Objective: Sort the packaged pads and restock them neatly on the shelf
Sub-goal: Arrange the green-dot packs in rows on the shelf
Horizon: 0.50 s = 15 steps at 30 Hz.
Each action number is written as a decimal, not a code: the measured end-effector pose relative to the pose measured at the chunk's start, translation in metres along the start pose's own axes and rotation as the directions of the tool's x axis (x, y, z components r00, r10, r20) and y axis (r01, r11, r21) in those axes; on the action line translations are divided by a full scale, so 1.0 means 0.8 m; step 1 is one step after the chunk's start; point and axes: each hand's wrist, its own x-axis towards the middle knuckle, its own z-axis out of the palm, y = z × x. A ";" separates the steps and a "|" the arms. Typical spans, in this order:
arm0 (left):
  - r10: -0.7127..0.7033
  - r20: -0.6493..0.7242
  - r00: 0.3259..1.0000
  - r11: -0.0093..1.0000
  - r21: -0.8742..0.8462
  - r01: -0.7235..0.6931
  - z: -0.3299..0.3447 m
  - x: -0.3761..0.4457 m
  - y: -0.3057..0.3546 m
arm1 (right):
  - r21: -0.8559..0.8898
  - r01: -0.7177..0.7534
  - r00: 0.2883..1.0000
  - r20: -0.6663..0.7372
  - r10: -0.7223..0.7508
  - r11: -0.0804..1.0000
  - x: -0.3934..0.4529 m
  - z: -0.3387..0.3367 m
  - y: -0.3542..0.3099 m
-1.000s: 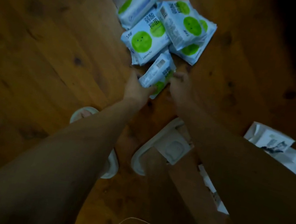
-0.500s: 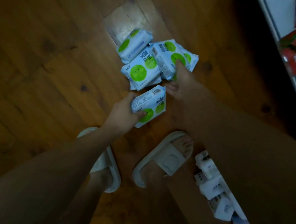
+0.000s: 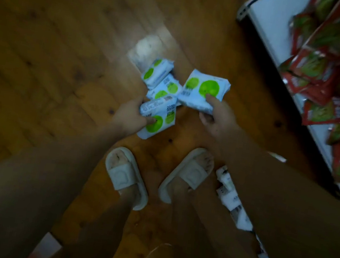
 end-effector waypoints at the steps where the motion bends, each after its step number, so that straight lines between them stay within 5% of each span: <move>1: 0.005 0.015 1.000 1.000 0.019 -0.005 -0.016 -0.026 0.022 | -0.008 0.016 1.000 -0.014 -0.016 1.000 -0.039 -0.010 -0.013; 7: 0.091 0.139 0.986 0.975 0.187 -0.116 -0.141 -0.229 0.189 | 0.002 0.076 0.996 0.038 -0.076 0.997 -0.342 -0.069 -0.114; 15: 0.362 -0.012 0.932 0.932 0.035 -0.361 -0.285 -0.457 0.352 | -0.230 0.517 0.846 -0.012 -0.534 0.824 -0.656 -0.126 -0.210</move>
